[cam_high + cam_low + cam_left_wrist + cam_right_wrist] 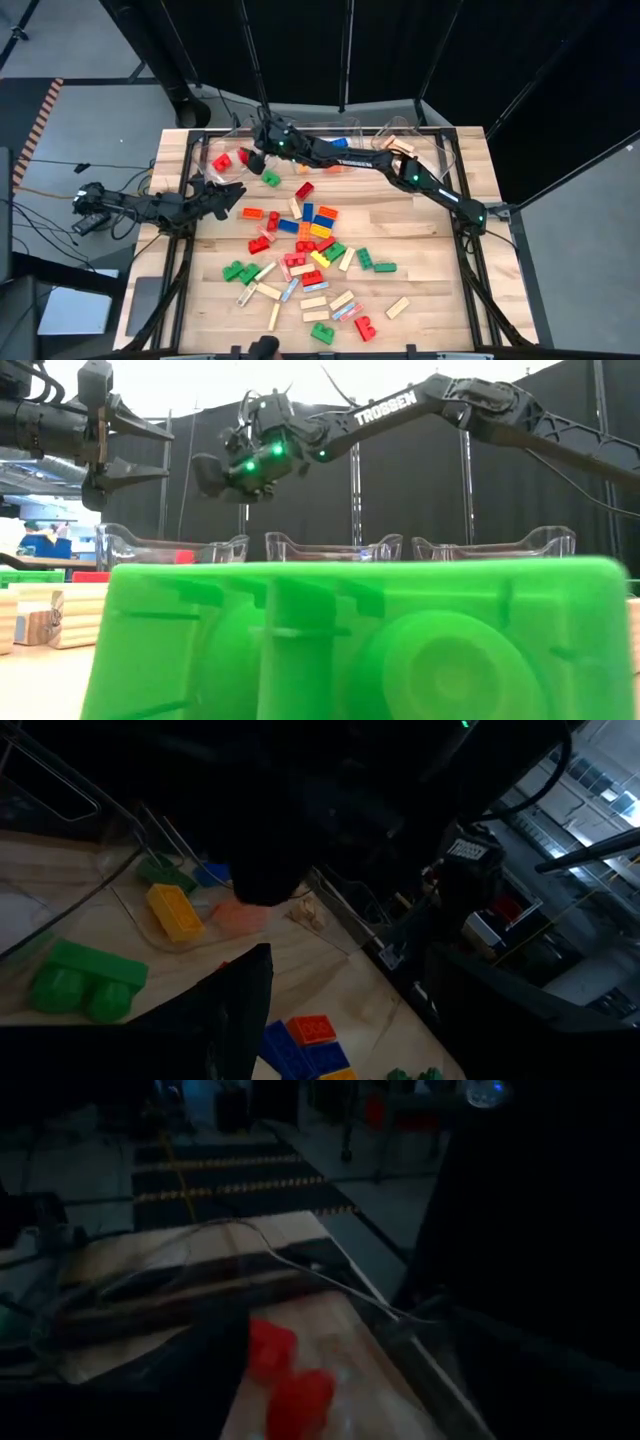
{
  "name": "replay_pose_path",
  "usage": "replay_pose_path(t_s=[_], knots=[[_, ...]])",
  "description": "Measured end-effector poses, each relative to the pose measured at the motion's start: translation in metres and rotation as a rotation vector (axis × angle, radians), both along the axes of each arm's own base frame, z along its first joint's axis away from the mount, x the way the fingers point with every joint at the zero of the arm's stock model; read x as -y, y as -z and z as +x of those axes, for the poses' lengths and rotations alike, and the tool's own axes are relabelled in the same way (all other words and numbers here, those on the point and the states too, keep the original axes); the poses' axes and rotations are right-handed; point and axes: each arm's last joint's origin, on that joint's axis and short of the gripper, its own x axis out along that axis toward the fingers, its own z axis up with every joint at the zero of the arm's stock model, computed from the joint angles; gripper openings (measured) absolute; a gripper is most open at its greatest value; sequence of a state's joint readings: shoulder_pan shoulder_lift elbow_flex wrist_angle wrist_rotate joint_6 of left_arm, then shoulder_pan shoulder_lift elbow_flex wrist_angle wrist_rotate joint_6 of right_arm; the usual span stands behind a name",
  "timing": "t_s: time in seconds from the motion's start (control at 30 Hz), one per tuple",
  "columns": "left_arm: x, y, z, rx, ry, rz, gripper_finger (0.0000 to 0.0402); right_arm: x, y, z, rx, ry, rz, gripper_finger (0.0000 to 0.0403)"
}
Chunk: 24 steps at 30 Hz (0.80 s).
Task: Sort blocks by size
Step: Put the small red game piece into the left transparent bin, then put the small green game piece into the left transparent bin
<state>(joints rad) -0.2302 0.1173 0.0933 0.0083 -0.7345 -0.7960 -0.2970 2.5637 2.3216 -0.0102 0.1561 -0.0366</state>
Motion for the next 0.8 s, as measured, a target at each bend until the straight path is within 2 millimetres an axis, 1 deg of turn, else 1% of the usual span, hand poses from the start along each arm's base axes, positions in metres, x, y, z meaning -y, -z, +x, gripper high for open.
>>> replay_pose_path(t_s=[0.07,0.13,0.2,0.27,0.3,0.37,0.53,0.63,0.7,0.8], knots=[[0.0,0.0,0.0,-0.001,0.0,0.001,0.0269,0.0,-0.008,-0.002,-0.013,0.009,-0.015,0.0378],[0.0,0.0,0.0,-0.002,0.0,0.003,0.0269,-0.004,-0.026,-0.007,-0.041,0.004,-0.006,0.0383],[0.0,0.0,0.0,-0.002,0.001,0.003,0.0269,-0.013,-0.048,-0.015,-0.051,-0.007,0.023,0.0377],[0.0,0.0,0.0,-0.002,0.001,0.003,0.0269,-0.026,-0.061,-0.022,-0.095,-0.026,0.04,0.0364],[0.0,0.0,0.0,-0.003,0.001,0.004,0.0269,-0.032,-0.064,-0.024,-0.132,-0.041,0.041,0.0357],[0.0,0.0,0.0,-0.005,0.001,0.005,0.0269,-0.043,-0.059,-0.027,-0.218,-0.061,0.056,0.0342],[0.0,0.0,0.0,-0.007,0.001,0.006,0.0269,-0.063,-0.034,-0.027,-0.382,-0.097,0.148,0.0314],[0.0,0.001,0.0,-0.012,0.003,0.008,0.0269,-0.068,-0.014,-0.027,-0.436,-0.092,0.178,0.031],[0.0,0.001,0.0,-0.012,0.004,0.007,0.0269,-0.068,-0.002,-0.025,-0.432,-0.068,0.191,0.031],[0.0,0.001,0.0,-0.012,0.004,0.007,0.0269,-0.067,0.004,-0.025,-0.411,-0.03,0.195,0.0311]])
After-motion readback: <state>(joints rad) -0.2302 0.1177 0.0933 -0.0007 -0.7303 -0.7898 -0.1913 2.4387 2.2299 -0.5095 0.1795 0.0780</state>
